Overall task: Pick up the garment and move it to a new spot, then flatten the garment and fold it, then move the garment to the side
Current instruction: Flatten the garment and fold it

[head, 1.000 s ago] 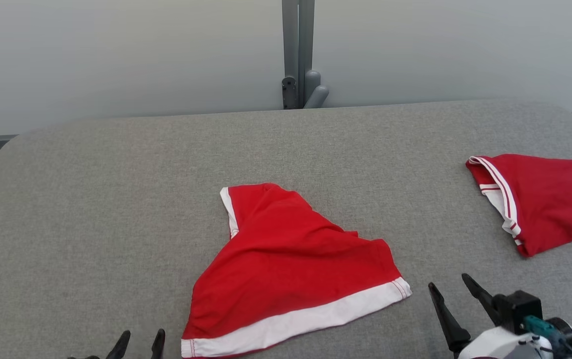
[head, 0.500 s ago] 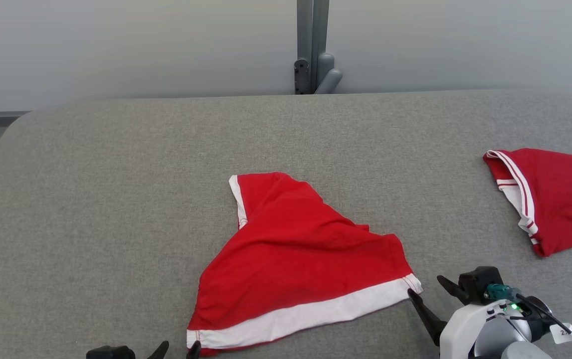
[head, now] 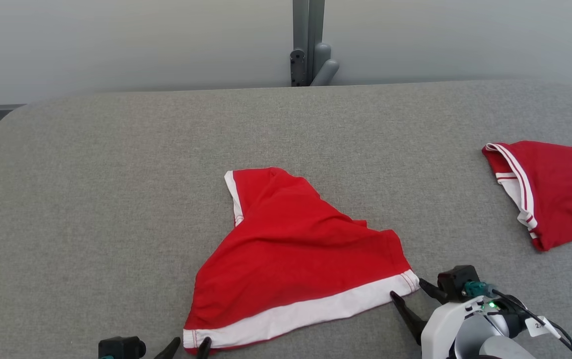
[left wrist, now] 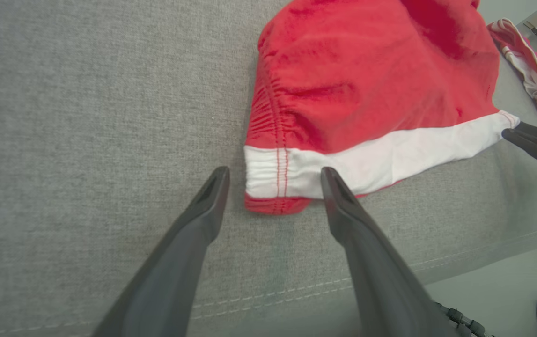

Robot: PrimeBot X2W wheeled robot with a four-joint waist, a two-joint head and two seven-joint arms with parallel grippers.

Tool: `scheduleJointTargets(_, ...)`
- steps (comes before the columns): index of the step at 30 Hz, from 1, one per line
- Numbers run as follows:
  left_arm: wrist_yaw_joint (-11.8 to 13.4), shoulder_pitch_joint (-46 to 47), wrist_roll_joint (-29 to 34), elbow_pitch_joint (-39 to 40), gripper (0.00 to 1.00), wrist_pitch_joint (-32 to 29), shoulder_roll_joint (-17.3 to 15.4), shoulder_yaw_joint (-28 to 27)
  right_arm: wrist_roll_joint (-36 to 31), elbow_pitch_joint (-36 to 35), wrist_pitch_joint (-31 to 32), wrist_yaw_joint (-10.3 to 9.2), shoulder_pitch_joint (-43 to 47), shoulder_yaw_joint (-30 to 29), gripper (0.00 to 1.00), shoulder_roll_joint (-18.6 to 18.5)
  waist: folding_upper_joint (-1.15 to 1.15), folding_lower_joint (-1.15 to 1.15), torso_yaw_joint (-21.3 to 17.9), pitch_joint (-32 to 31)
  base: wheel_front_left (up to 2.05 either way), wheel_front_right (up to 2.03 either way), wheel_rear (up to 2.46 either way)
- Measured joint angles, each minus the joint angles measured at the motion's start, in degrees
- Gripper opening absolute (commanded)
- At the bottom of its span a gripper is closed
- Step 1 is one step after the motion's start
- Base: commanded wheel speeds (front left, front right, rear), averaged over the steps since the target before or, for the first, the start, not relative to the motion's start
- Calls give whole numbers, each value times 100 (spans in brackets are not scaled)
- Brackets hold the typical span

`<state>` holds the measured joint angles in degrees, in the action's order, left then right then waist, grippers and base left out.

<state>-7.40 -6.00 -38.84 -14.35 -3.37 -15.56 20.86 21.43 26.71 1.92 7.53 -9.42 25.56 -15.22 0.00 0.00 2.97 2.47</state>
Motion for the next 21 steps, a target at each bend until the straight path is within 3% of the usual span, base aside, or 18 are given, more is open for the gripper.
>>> scheduleJointTargets(12,0,257,-302,-253,100,123,-114,420,136,474,-254,-1,-371,275,82,18,0,0,22,84,0,0,0)
scheduleJointTargets(15,0,311,-347,-279,100,175,-146,502,166,530,-304,-1,-413,314,73,26,0,0,26,83,0,0,0)
scheduleJointTargets(21,0,349,-432,-298,100,279,-171,655,219,624,-387,-1,-483,407,45,23,0,0,16,76,0,0,0)
